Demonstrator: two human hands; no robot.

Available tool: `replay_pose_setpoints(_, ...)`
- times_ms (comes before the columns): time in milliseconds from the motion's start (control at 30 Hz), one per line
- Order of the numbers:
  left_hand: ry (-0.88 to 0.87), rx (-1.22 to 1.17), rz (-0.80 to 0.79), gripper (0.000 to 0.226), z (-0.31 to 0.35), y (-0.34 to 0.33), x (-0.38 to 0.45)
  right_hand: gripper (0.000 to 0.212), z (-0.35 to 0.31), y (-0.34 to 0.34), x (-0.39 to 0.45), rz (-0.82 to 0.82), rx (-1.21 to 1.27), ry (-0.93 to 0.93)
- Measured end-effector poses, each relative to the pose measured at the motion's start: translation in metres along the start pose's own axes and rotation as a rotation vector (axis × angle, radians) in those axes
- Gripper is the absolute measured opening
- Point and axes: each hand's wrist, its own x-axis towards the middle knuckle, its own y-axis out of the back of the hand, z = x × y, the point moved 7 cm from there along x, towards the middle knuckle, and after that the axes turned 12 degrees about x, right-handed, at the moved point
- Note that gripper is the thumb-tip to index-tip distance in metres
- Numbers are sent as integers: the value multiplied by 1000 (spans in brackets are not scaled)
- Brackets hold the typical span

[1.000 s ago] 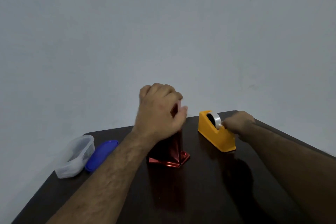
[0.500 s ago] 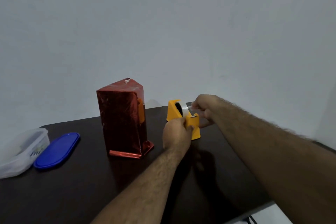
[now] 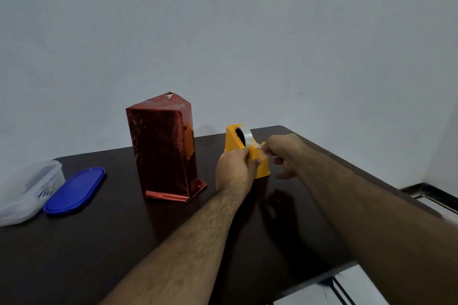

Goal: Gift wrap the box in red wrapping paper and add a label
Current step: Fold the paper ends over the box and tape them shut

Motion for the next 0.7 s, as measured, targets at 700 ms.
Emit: replay_pose_setpoints(700,121,-336,47,34,-17,1,-1,19,39,21,3,-55,400,241)
